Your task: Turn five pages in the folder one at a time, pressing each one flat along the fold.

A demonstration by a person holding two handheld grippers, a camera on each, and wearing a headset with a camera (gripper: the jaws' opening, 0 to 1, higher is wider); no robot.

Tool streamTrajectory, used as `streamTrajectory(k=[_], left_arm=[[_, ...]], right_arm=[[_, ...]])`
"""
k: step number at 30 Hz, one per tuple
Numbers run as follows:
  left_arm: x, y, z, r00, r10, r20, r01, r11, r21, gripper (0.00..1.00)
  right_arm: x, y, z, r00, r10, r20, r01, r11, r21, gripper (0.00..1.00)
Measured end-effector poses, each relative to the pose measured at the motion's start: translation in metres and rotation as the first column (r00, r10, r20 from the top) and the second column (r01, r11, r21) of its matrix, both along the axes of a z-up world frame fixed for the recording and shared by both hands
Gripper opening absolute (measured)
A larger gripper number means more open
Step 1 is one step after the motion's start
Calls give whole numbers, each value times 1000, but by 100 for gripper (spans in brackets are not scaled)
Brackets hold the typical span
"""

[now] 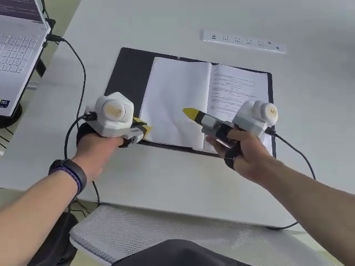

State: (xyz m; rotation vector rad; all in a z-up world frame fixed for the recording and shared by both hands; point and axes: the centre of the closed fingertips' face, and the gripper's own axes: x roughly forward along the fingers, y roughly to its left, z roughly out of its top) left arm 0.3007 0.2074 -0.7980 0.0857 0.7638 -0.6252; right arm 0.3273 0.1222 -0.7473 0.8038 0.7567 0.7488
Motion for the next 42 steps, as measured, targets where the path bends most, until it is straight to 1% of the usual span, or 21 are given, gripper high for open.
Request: streamTrajectory(k=[3, 4, 5, 6, 7, 11, 13, 16, 22, 27, 31, 35, 37, 39, 40, 42], left_arm=[[-2, 1, -6, 1000, -3, -12, 3, 1000, 17, 0], [-3, 4, -10, 1000, 2, -27, -2, 999, 33, 0], [-7, 7, -15, 998, 11, -61, -8, 999, 48, 0], [-5, 6, -15, 999, 8, -53, -6, 999, 44, 0], [-5, 5, -11, 999, 20, -45, -19, 1000, 24, 0], [-5, 5, -10, 1000, 1, -26, 1, 999, 51, 0], [-5, 5, -10, 1000, 1, -25, 0, 999, 52, 0], [-5, 6, -10, 1000, 15, -26, -14, 999, 39, 0], [-5, 6, -10, 1000, 17, -16, -16, 999, 37, 0], [-5, 6, -10, 1000, 17, -14, -16, 999, 37, 0], [-5, 6, -10, 1000, 9, -2, -8, 998, 56, 0], [-5, 7, -11, 1000, 27, -5, -27, 999, 45, 0], [-4, 7, -11, 999, 33, -5, -33, 998, 45, 0], [-4, 7, -11, 999, 33, -4, -33, 998, 46, 0], [-4, 7, -11, 999, 33, -4, -33, 998, 46, 0], [-4, 7, -11, 999, 34, -8, -34, 998, 45, 0]], right_arm=[[1, -2, 0, 1000, -8, -5, 8, 1000, 2, 24], [2, -3, 0, 1000, -9, -5, 9, 1000, 2, 24], [2, -3, 0, 1000, -12, -6, 12, 1000, 2, 24], [3, -3, 0, 1000, -12, -6, 12, 1000, 3, 23], [4, -4, 0, 1000, -14, -5, 14, 1000, 5, 22], [6, -3, 1, 1000, -19, -7, 19, 1000, 12, 22], [6, -3, 0, 1000, -16, -6, 16, 1000, 11, 22], [7, -3, 1, 1000, -12, -4, 12, 1000, 9, 23], [16, -11, 2, 1000, -12, 5, 12, 1000, -2, 22], [27, -19, 2, 1000, -17, 13, 17, 1000, -13, 22], [34, -23, 2, 1000, -11, 20, 12, 1000, -23, 21], [46, -26, -1, 1000, -26, 18, 27, 999, -27, 20], [49, -26, -1, 999, -30, 18, 30, 999, -31, 19], [55, -29, -2, 998, -55, 19, 56, 997, -54, 16], [60, -30, -2, 997, -73, 20, 74, 996, -53, 15], [66, -29, -2, 997, -82, 15, 82, 996, -42, 14]])
